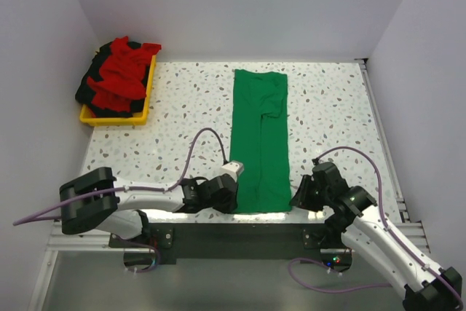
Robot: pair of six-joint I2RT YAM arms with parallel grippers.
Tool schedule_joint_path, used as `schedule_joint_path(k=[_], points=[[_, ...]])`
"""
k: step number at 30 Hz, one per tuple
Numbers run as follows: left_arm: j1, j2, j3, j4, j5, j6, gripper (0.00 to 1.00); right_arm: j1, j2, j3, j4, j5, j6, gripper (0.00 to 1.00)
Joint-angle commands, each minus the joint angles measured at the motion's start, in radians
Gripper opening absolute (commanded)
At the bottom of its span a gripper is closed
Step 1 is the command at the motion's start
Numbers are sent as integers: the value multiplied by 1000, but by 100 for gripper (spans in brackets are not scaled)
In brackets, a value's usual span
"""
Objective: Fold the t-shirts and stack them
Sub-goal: Fold the tshirt
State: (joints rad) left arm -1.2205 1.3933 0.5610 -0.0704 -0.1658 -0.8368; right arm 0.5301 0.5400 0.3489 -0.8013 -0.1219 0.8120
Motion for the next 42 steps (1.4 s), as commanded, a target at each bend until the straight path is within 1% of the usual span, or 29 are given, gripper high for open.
schedule_joint_path(k=[1, 5, 8, 9, 15, 19, 25, 26, 29, 42], points=[[-10, -33, -23, -17, 28, -1, 22, 2, -8, 7, -3, 19, 9, 32], [-10, -42, -13, -63, 31, 21, 23, 1, 1, 13, -1, 24, 6, 33], [-10, -59, -9, -78, 31, 30, 26, 2, 11, 9, 8, 16, 3, 35], [-10, -63, -6, -78, 34, 36, 28, 1, 14, 4, 13, 7, 3, 35], [-10, -114, 36, -114, 42, 56, 31, 2, 17, -14, 48, -18, 10, 36], [-5, -160, 65, -143, 37, 58, 32, 2, 38, -5, 79, -31, 9, 37], [26, -181, 57, -189, 20, 24, 34, 10, 92, -20, 137, -41, 4, 36], [29, -183, 50, -189, 23, 16, 36, 10, 95, -27, 145, -45, 7, 36], [39, -180, 24, -167, 48, 8, 38, 19, 98, -54, 171, -56, 21, 36], [39, -143, -101, -71, 123, -48, 40, 36, 94, -119, 169, -84, 24, 34]])
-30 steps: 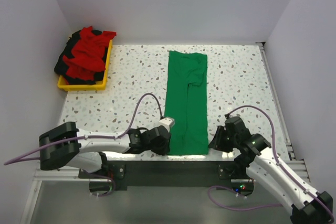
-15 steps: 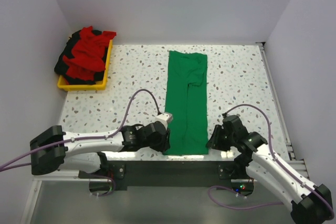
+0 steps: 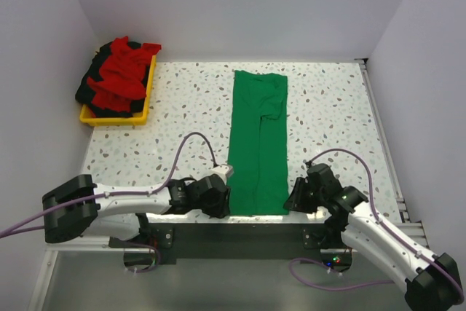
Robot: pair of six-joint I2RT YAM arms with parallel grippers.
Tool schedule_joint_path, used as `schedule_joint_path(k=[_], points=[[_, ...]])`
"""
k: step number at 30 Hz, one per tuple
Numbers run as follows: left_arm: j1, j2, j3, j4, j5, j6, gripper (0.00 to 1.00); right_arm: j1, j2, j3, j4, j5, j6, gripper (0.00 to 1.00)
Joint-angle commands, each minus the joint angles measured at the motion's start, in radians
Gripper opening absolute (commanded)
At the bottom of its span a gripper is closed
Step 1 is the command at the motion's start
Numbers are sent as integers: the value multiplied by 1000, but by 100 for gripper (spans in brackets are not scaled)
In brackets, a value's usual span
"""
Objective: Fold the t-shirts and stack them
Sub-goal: Fold the tshirt
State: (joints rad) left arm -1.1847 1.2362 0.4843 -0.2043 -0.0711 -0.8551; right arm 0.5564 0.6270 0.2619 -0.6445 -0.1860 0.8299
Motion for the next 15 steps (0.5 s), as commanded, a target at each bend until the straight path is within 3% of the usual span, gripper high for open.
schedule_joint_path(k=[1, 8, 15], points=[[4, 17, -33, 72, 33, -32, 40, 10, 10, -32, 20, -24, 8, 34], [0, 6, -62, 83, 44, -51, 40, 19, 20, -33, 14, -27, 6, 34], [0, 12, -84, 98, 45, -70, 33, 28, 8, -53, -6, -43, 9, 32]])
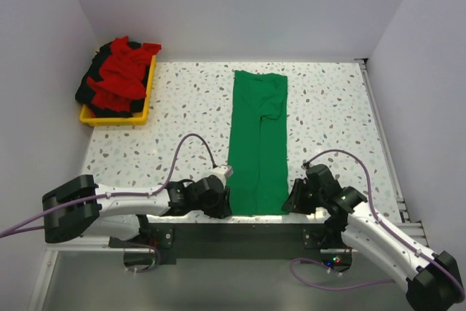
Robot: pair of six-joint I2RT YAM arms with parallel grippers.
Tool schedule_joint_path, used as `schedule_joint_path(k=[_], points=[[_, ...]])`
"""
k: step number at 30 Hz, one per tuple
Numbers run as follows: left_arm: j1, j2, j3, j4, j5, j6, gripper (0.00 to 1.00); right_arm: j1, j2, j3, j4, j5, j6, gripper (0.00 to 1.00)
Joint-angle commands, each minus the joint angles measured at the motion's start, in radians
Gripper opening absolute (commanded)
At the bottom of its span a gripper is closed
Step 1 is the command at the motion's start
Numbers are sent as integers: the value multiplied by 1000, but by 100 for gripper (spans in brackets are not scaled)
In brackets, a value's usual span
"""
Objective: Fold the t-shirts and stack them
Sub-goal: Fold the tshirt
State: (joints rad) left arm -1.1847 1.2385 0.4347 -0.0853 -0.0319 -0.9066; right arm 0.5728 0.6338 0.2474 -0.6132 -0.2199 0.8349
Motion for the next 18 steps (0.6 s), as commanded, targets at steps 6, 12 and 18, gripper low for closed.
schedule_joint_path(k=[6, 12, 18], points=[[-1, 9, -36, -8, 12, -25, 22, 16, -19, -54, -51, -15, 10, 31], [-3, 10, -25, -8, 18, -20, 9, 19, -26, -57, -51, -10, 18, 16], [3, 4, 71, -71, -20, 27, 2, 18, -37, 53, -98, 24, 3, 1]])
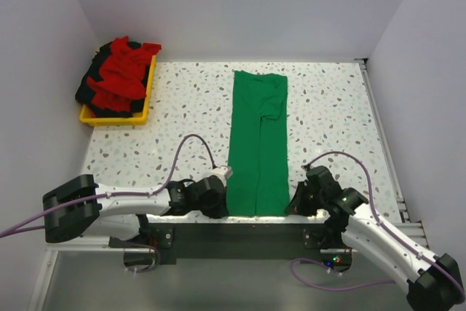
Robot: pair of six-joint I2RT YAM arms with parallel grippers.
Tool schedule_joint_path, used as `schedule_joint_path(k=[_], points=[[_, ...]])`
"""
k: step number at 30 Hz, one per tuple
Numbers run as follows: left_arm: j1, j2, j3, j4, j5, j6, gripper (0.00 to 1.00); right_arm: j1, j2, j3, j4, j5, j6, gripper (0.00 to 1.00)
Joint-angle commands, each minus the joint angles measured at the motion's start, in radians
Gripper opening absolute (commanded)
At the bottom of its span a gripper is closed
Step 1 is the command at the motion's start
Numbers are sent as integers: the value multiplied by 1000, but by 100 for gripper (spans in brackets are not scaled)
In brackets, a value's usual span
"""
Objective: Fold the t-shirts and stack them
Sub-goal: Fold the tshirt
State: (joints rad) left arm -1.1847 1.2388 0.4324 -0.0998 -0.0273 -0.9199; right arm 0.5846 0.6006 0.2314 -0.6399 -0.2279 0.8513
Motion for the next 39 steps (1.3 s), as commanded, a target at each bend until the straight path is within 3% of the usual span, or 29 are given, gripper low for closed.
schedule_joint_path(k=[1, 10, 16, 21, 31, 39], points=[[8, 4, 97, -90, -34, 53, 2, 7, 7, 94, -72, 39, -17, 1], [194, 76, 368, -162, -25, 214, 0, 4, 227, 330, 71, 139, -57, 1], [302, 263, 583, -176, 6, 233, 0, -15, 507, 505, 187, 183, -116, 1], [411, 418, 713, -166, 23, 210, 0, -126, 694, 615, 256, 162, -162, 0], [556, 620, 888, -173, 23, 217, 0, -242, 893, 766, 310, 170, -198, 0], [600, 694, 1006, -193, 56, 249, 0, -296, 1004, 865, 319, 130, -209, 0]])
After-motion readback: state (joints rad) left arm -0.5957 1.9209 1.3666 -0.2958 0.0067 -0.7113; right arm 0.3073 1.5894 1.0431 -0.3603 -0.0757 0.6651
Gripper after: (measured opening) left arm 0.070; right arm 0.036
